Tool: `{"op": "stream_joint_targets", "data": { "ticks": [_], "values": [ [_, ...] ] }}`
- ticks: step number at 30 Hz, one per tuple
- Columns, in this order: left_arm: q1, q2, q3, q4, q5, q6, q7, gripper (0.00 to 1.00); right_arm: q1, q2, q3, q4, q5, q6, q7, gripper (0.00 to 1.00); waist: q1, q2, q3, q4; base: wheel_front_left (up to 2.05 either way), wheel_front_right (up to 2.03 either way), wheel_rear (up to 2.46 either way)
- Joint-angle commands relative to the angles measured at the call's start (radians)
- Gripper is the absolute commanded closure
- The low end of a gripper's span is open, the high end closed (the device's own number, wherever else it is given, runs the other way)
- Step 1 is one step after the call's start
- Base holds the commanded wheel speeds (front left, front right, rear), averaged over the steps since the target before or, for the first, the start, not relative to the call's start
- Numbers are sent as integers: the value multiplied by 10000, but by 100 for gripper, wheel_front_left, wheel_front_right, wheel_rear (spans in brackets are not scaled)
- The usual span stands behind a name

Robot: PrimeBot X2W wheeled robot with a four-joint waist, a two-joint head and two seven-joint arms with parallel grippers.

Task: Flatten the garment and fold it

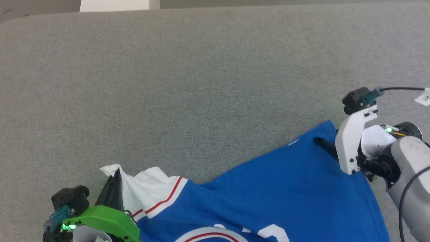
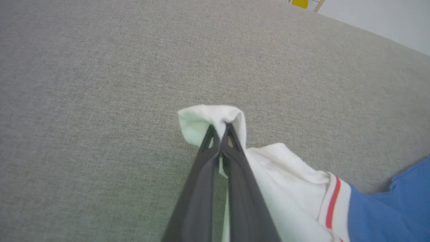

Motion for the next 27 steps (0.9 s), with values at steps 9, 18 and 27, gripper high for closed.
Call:
{"op": "stream_joint_targets", "data": {
  "ticks": [9,18,27],
  "values": [
    [-360,-108,-44,175,164,-116,-144,100,-179,118,1514,1206,1142,-13,2024,100,0,120,434,155,0,0,0],
    [-349,-48,15,348,100,-116,-187,100,-524,-261,2394,728,1482,-13,1620,100,0,120,45,157,0,0,0],
    [-896,466,245,549,245,-297,-158,100,-744,-353,1370,1172,1181,-13,-611,100,0,120,-1110,134,0,0,0]
  ]
}}
